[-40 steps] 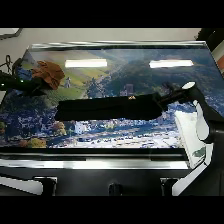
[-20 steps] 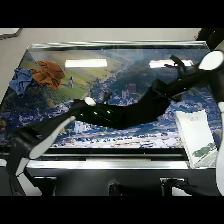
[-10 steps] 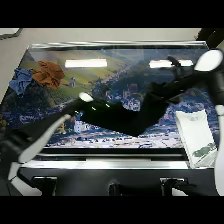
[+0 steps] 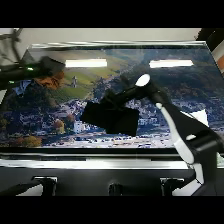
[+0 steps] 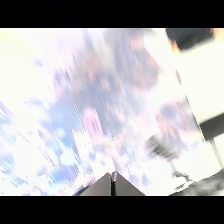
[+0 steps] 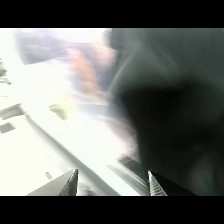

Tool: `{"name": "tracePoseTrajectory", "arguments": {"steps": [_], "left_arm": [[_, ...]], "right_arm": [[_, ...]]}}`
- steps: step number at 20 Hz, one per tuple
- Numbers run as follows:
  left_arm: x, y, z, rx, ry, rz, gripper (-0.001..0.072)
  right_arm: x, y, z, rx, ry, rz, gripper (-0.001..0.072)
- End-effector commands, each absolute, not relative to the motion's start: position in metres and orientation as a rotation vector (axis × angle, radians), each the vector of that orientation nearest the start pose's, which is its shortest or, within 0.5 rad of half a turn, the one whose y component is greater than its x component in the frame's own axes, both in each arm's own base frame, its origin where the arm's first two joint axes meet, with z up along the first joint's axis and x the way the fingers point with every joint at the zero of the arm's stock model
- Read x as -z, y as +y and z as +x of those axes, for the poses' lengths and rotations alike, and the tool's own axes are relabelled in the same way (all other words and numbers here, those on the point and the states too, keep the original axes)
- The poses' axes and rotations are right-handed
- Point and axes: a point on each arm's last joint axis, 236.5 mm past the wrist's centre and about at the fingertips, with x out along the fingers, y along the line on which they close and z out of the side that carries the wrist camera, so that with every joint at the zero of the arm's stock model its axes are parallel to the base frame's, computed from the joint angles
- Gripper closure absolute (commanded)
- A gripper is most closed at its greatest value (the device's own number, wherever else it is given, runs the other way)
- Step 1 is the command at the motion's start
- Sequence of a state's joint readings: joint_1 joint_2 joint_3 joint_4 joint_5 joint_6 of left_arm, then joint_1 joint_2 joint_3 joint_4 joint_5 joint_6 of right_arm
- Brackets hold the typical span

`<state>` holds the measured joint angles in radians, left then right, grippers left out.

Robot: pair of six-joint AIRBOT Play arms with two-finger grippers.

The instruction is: Fold the shirts.

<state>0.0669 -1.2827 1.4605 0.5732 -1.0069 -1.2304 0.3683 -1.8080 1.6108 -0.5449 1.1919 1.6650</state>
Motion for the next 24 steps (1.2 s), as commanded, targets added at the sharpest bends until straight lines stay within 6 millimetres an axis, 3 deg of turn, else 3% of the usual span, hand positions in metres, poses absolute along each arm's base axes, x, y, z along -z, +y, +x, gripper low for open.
{"name": "tracePoseTrajectory", "arguments": {"steps": [1, 2, 4, 5, 8, 9, 10, 11, 12, 16, 18, 20, 22, 24], "left_arm": [[-0.276, -0.1, 0.448, 0.54, 0.51, -0.491, 0.0674], [-0.272, -0.099, 0.445, 0.533, 0.525, -0.468, 0.0674], [-0.257, -0.098, 0.442, 0.527, 0.575, -0.437, 0.0674], [-0.248, -0.096, 0.441, 0.519, 0.595, -0.428, 0.0674], [-0.231, -0.095, 0.438, 0.509, 0.641, -0.416, 0.0674], [-0.229, -0.095, 0.437, 0.51, 0.649, -0.417, 0.0674], [-0.228, -0.095, 0.436, 0.512, 0.654, -0.417, 0.0674], [-0.228, -0.096, 0.436, 0.513, 0.654, -0.417, 0.0674], [-0.228, -0.096, 0.436, 0.513, 0.653, -0.417, 0.0674], [-0.227, -0.097, 0.434, 0.516, 0.662, -0.423, 0.0673], [-0.226, -0.099, 0.431, 0.527, 0.676, -0.424, 0.0673], [-0.225, -0.101, 0.431, 0.532, 0.679, -0.423, 0.0673], [-0.225, -0.101, 0.431, 0.532, 0.679, -0.423, 0.0673], [-0.225, -0.101, 0.431, 0.532, 0.679, -0.422, 0.0673]], "right_arm": [[-0.05, 0.4, 0.417, -0.926, 1.42, 1.062, 0.0185], [-0.05, 0.386, 0.413, -0.938, 1.442, 1.018, 0.0185], [-0.037, 0.329, 0.41, -0.832, 1.515, 0.857, 0.0185], [-0.029, 0.291, 0.412, -0.73, 1.543, 0.772, 0.0185], [-0.005, 0.142, 0.41, -0.304, 1.598, 0.458, 0.0146], [0.001, 0.102, 0.4, -0.186, 1.643, 0.395, 0.0145], [0.009, 0.08, 0.386, -0.126, 1.694, 0.38, 0.0141], [0.02, 0.075, 0.373, -0.114, 1.739, 0.41, 0.011], [0.035, 0.084, 0.362, -0.129, 1.777, 0.45, 0.0109], [0.084, 0.153, 0.354, -0.23, 1.739, 0.649, 0.011], [0.099, 0.175, 0.357, -0.241, 1.726, 0.687, 0.0117], [0.102, 0.197, 0.364, -0.267, 1.706, 0.762, 0.0253], [0.085, 0.211, 0.382, -0.367, 1.623, 0.807, 0.066], [0.051, 0.202, 0.406, -0.438, 1.511, 0.786, 0.0662]]}}
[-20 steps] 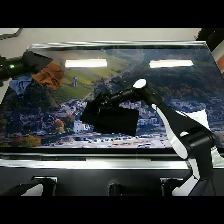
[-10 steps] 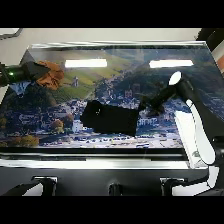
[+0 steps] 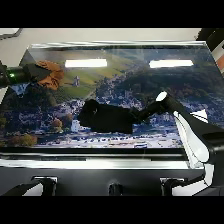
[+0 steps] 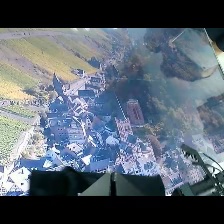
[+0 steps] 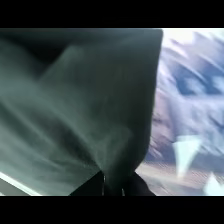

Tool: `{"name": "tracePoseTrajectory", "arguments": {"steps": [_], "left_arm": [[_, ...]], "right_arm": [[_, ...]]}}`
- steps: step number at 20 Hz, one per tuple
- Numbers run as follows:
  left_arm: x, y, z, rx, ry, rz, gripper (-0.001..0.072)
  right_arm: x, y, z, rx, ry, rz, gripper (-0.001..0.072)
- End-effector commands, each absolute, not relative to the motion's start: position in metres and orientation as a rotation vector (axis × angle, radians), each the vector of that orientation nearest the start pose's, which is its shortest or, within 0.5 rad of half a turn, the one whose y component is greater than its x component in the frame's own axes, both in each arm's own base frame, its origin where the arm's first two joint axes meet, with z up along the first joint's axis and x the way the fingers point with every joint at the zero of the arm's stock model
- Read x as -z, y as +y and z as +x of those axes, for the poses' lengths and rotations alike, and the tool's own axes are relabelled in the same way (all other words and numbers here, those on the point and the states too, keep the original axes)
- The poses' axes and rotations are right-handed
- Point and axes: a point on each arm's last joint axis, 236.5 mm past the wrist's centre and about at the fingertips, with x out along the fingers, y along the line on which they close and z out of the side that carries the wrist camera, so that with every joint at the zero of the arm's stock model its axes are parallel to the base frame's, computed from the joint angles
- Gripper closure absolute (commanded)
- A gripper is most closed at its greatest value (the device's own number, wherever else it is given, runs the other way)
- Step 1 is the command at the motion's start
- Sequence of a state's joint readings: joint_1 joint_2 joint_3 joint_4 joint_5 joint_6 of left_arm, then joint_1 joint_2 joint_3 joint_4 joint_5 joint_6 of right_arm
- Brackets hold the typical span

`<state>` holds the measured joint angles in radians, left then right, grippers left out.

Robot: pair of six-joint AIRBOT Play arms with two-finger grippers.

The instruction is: Fold the shirts.

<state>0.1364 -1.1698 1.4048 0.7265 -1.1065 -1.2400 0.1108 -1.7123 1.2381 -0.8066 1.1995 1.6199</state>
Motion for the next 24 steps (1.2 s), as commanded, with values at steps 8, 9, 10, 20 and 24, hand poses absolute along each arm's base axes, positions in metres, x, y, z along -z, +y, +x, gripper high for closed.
{"name": "tracePoseTrajectory", "arguments": {"steps": [8, 9, 10, 20, 24], "left_arm": [[-0.225, -0.101, 0.431, 0.535, 0.675, -0.411, 0.0673], [-0.225, -0.101, 0.431, 0.535, 0.675, -0.411, 0.0673], [-0.225, -0.101, 0.431, 0.535, 0.675, -0.411, 0.0673], [-0.225, -0.101, 0.431, 0.542, 0.67, -0.393, 0.0673], [-0.225, -0.101, 0.431, 0.542, 0.67, -0.393, 0.0673]], "right_arm": [[-0.131, -0.026, 0.446, -0.105, 1.072, 0.779, 0.0666], [-0.142, -0.052, 0.432, -0.054, 1.061, 0.784, 0.0666], [-0.149, -0.075, 0.419, 0.004, 1.05, 0.804, 0.0666], [-0.158, -0.177, 0.302, 0.344, 1.101, 1.027, 0.0665], [-0.172, -0.168, 0.312, 0.28, 1.049, 1.047, 0.0665]]}}
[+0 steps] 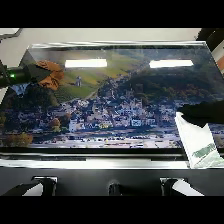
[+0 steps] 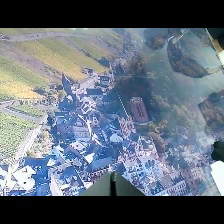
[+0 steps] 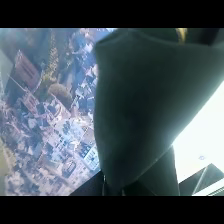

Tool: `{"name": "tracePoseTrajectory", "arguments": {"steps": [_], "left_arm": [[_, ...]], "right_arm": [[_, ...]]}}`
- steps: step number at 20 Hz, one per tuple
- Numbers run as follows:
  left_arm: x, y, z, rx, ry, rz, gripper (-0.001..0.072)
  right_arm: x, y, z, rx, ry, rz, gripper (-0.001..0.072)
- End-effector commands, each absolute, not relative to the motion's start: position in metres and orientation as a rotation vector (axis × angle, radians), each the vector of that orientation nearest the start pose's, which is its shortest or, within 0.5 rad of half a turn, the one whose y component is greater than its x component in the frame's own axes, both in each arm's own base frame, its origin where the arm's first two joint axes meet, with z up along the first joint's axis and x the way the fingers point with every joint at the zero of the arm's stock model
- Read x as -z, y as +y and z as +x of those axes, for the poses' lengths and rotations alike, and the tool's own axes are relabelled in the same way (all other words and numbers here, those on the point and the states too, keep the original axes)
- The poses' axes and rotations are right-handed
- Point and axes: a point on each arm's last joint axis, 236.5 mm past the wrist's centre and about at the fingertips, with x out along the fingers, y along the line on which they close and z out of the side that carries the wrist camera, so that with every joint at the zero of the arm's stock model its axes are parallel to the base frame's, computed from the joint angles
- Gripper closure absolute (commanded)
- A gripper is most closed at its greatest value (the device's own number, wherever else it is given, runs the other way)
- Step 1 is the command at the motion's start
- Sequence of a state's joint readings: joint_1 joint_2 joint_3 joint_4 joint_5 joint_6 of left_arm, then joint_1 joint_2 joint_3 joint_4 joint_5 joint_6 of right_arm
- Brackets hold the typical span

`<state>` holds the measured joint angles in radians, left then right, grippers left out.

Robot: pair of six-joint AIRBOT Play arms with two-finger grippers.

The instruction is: Fold the shirts.

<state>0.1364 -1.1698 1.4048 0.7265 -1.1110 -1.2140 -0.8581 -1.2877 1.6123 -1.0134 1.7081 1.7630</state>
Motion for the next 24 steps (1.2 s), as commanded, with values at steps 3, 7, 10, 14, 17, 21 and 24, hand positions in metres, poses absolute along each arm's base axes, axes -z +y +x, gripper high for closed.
{"name": "tracePoseTrajectory", "arguments": {"steps": [3, 7, 10, 14, 17, 21, 24], "left_arm": [[-0.225, -0.101, 0.431, 0.544, 0.668, -0.386, 0.0673], [-0.225, -0.101, 0.431, 0.546, 0.666, -0.381, 0.0673], [-0.225, -0.101, 0.431, 0.549, 0.663, -0.369, 0.0673], [-0.225, -0.101, 0.431, 0.55, 0.663, -0.369, 0.0673], [-0.225, -0.101, 0.431, 0.55, 0.663, -0.369, 0.0673], [-0.225, -0.101, 0.431, 0.55, 0.664, -0.369, 0.0672], [-0.225, -0.101, 0.431, 0.55, 0.663, -0.37, 0.0673]], "right_arm": [[-0.204, -0.156, 0.342, 0.171, 0.892, 1.118, 0.0666], [-0.181, -0.151, 0.307, 0.242, 1.066, 1.083, 0.0665], [-0.138, -0.203, 0.228, 0.648, 1.286, 0.911, 0.0665], [-0.081, -0.193, 0.181, 0.761, 1.502, 0.946, 0.0665], [-0.027, -0.17, 0.159, 0.75, 1.624, 0.998, 0.0665], [0.015, -0.152, 0.139, 0.776, 1.702, 1.035, 0.0603], [0.018, -0.16, 0.128, 0.802, 1.73, 0.974, 0.0141]]}}
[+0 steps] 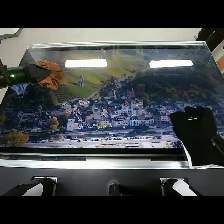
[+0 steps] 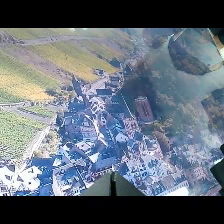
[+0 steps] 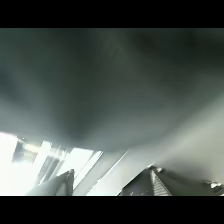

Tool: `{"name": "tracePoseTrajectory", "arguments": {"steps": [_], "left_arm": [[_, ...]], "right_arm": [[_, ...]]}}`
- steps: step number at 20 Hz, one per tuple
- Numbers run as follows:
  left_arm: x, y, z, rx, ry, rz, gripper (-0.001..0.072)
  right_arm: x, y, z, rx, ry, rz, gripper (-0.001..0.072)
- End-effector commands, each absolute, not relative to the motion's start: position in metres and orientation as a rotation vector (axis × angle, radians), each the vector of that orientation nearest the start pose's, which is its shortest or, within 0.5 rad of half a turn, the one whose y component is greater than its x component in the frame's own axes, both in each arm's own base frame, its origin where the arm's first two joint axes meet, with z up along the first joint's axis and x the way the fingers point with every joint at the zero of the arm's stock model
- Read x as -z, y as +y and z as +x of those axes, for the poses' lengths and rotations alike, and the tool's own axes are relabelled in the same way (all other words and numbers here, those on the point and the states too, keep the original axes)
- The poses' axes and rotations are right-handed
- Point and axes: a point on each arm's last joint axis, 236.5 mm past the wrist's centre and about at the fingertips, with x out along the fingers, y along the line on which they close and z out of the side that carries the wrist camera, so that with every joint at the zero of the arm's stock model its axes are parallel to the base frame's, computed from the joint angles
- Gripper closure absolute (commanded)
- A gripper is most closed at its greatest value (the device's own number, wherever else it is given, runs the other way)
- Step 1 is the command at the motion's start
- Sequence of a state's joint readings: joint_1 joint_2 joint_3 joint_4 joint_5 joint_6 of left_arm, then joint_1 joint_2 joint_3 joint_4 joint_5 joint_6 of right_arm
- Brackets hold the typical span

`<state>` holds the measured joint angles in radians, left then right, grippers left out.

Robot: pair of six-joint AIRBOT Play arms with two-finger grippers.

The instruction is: Fold the shirts.

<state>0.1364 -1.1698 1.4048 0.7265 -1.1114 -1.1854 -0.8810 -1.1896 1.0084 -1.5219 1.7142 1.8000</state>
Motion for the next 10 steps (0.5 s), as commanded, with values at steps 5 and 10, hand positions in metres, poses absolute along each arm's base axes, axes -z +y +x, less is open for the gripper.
{"name": "tracePoseTrajectory", "arguments": {"steps": [5, 10], "left_arm": [[-0.272, -0.094, 0.439, 0.529, 0.544, -0.316, 0.0675], [-0.269, 0.002, 0.466, 0.016, 0.568, 0.044, 0.0676]], "right_arm": [[-0.077, -0.254, 0.214, 0.771, 1.259, 0.675, 0.0148], [-0.251, -0.196, 0.394, 0.384, 0.619, 0.419, 0.0174]]}}
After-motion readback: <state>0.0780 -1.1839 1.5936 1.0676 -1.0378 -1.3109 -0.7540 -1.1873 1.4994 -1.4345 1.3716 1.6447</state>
